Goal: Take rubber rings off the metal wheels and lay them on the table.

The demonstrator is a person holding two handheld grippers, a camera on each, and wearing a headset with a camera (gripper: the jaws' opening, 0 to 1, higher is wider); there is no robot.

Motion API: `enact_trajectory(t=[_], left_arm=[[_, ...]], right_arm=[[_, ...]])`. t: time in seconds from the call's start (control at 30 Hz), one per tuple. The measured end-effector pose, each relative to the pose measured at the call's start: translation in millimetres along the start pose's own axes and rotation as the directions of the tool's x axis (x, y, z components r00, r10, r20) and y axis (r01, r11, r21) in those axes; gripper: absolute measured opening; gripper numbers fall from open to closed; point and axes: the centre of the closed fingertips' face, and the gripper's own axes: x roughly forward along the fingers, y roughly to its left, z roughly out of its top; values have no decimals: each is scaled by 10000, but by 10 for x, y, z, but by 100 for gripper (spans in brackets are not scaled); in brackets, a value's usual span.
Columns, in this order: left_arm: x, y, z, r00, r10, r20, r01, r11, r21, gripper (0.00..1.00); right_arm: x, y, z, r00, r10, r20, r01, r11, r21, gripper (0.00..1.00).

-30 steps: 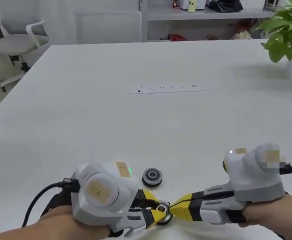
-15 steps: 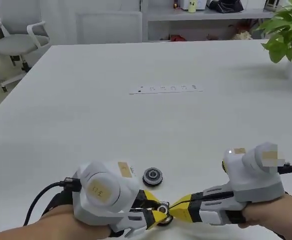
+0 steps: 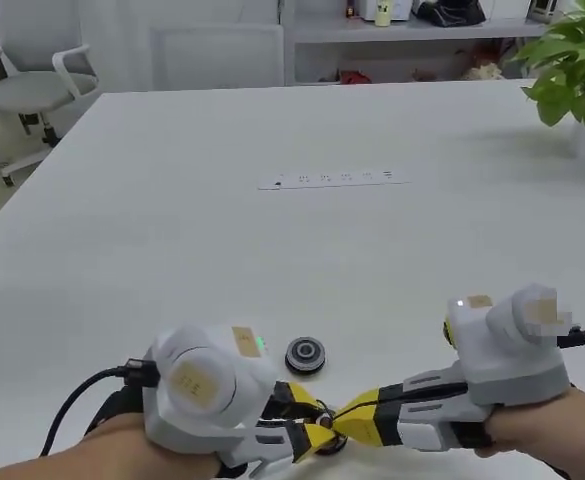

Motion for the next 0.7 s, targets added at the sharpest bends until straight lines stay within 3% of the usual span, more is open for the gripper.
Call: enact_trajectory(t=[0.1,0.27,0.37,0.7], left_arm=[[-3,3,5,9999,-153,58,155,9995,-275,14],[-24,-17,2,9998,-209,5,209,9998,15,15],[-49,-32,14,9995,-320,74,321,9994,-98,18],[-194,-52,123,9971,-447,613,475,9979,-441,30]], right_arm=[[-4,6,4,10000,19,-17,-19,10000,-9,0],[-33,-27,44,9998,-96,146,95,9999,56,0],[-40,-37,59,9997,-139,210,138,9999,70,0],[-78,-20,135,9993,-179,320,182,9998,-90,0]])
